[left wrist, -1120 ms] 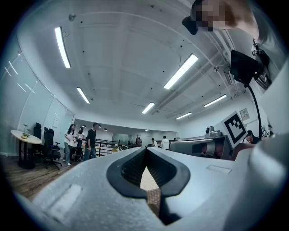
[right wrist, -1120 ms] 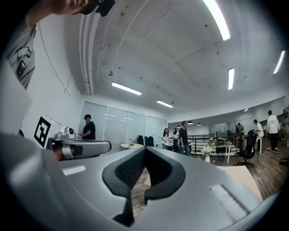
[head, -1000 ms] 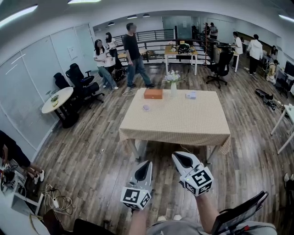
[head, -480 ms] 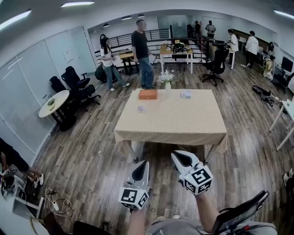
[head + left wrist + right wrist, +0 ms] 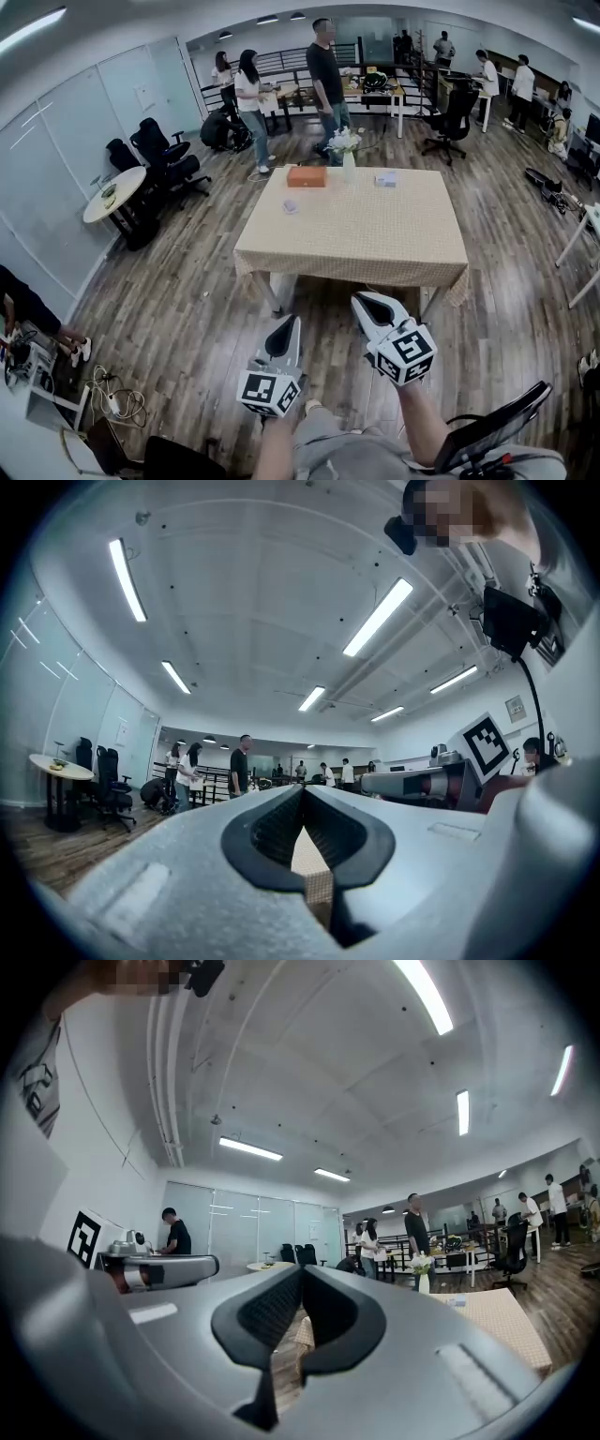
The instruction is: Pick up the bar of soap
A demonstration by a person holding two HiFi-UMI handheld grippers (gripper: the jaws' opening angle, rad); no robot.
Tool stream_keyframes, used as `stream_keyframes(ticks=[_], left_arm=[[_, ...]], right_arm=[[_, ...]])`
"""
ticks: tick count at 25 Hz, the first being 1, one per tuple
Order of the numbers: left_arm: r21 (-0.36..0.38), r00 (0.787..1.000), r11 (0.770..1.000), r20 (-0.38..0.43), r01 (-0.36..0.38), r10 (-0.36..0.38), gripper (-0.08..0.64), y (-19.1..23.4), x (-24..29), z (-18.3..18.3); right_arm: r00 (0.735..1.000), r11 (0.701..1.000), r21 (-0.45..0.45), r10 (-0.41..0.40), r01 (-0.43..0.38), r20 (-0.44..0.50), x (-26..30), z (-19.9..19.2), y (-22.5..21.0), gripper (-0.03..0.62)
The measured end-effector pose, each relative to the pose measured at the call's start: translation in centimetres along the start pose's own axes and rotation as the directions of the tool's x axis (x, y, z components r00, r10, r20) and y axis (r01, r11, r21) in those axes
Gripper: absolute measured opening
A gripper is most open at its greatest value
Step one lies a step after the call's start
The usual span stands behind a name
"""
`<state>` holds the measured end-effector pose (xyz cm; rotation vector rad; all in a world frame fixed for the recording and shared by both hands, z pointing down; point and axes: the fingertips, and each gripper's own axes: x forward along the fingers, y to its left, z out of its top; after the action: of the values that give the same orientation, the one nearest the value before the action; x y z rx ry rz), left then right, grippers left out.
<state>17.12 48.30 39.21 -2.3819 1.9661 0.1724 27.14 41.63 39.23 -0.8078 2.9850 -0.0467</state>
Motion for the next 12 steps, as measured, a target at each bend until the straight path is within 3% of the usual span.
stream_keyframes(ticks=[12], left_arm=[[-0.001,1.000,1.000,0.002,0.001,-0.001,-0.015,7.9,6.2,-1.2]], right_arm=[[0.998,0.998,-0.004,0.063,-0.063,-0.031,9.7,-1.4,-1.1,-0.006]])
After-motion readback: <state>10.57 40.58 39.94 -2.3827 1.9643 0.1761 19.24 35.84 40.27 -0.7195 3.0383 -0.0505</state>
